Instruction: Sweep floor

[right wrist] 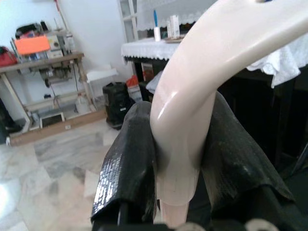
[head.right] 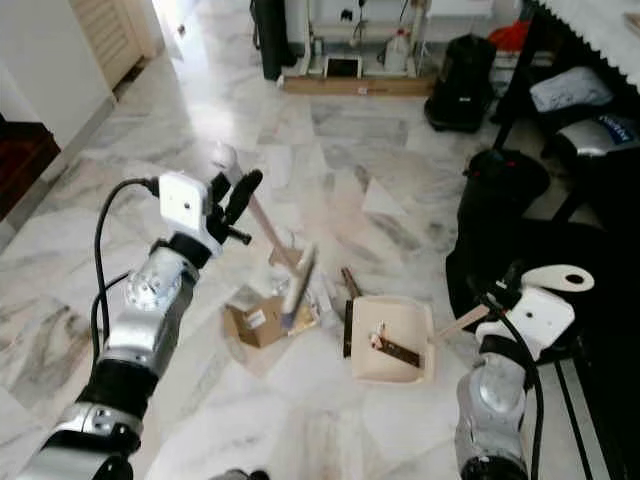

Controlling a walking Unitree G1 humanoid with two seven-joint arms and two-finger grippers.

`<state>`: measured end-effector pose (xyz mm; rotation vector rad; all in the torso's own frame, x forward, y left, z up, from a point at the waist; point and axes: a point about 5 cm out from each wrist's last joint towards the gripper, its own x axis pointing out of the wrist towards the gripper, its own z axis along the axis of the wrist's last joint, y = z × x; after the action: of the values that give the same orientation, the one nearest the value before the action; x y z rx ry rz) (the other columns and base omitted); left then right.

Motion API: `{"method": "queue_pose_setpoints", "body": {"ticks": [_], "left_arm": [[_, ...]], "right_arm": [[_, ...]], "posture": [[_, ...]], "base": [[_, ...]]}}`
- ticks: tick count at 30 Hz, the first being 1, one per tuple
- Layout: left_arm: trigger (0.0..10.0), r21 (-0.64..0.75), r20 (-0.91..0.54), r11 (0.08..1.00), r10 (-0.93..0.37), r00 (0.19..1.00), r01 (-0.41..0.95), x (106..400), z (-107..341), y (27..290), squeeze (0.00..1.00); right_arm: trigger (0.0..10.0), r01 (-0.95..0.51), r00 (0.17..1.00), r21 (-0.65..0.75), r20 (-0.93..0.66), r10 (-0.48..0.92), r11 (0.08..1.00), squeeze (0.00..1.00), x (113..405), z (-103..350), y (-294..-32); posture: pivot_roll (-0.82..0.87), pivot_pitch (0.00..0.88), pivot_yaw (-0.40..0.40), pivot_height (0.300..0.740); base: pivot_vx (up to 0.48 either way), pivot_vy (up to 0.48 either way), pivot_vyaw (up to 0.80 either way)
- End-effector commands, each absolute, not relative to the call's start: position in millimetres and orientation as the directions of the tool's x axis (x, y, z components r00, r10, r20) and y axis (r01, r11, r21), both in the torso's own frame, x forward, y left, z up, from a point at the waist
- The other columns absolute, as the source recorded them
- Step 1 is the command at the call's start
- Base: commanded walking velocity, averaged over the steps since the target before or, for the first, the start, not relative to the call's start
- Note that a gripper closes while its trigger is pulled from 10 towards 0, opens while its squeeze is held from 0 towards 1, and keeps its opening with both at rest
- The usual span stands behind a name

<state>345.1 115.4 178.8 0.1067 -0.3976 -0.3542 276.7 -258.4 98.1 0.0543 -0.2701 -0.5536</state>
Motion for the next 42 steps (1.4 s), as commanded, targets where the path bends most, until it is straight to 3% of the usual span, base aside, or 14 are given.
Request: {"method": "queue_pose_setpoints", "body": {"ticks": [1,16,23,42], "left_arm": [[10.0,0.180,0.370,0.936,-0.349,0.861,0.302,343.7,175.7,114.9,0.00],[10.0,0.148,0.320,0.967,-0.244,0.915,0.206,337.3,144.0,131.6,0.00],[10.0,0.189,0.299,0.958,-0.266,0.916,0.216,337.0,137.3,127.0,0.00],[10.0,0.210,0.310,0.957,-0.260,0.915,0.202,336.5,142.0,138.4,0.00]], "right_arm": [[10.0,0.512,0.792,0.179,0.280,-0.543,0.840,0.00,278.1,112.3,-259.4],[10.0,0.447,0.839,0.199,0.245,-0.486,0.872,0.00,282.9,117.7,-247.9],[10.0,0.436,0.849,0.175,0.244,-0.468,0.883,0.00,279.6,115.7,-243.0],[10.0,0.418,0.866,0.181,0.216,-0.451,0.890,0.00,275.9,112.2,-232.7]], "posture": [[0.05,0.000,-0.007,0.740],[0.03,0.000,-0.012,0.740],[0.03,0.000,0.010,0.740],[0.06,0.046,0.026,0.740]], "base": [[0.000,0.000,0.00],[0.000,0.000,0.00],[0.000,0.000,0.00],[0.000,0.000,0.77]]}}
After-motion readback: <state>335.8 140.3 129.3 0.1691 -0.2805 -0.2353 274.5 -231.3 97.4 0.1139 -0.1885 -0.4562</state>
